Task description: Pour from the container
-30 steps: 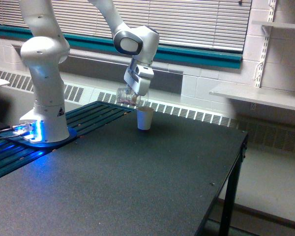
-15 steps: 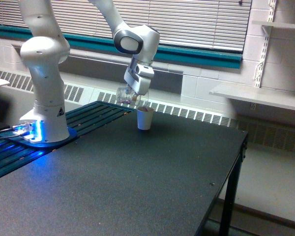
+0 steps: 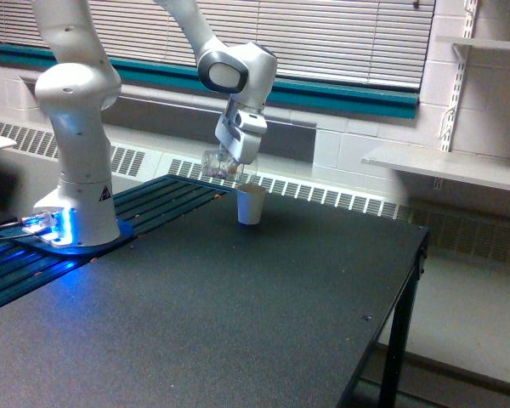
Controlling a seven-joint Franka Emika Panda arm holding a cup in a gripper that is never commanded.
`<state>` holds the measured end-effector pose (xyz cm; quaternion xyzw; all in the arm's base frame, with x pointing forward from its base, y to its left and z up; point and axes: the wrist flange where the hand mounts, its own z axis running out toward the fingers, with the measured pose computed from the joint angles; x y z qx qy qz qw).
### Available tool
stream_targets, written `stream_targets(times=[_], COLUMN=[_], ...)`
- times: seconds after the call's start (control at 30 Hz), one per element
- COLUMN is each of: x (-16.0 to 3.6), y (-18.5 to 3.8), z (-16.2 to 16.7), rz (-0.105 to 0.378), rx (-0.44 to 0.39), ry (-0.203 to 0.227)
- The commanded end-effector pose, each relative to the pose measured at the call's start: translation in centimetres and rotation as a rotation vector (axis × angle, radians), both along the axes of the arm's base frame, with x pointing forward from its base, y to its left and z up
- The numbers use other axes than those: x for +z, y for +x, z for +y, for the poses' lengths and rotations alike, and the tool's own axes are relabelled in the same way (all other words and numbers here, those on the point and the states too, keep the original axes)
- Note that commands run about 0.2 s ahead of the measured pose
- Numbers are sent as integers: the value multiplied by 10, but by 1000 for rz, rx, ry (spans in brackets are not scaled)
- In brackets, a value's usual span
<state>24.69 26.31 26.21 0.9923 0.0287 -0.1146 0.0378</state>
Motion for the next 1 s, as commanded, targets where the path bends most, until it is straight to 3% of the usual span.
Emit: stream_targets(times=[0.03, 0.1, 0.2, 0.33, 0.63, 0.73, 0.83, 1.0], x=[2, 0, 1, -1, 0, 0, 0, 0], y=[7, 0, 6, -1, 4, -2, 5, 2], z=[-1, 3, -2, 2, -2, 4, -1, 3], rz=[-16, 12, -7, 23, 5, 30, 7, 24], rx=[4, 23, -1, 26, 10, 35, 16, 33], ry=[-11, 1, -13, 2, -18, 3, -19, -10])
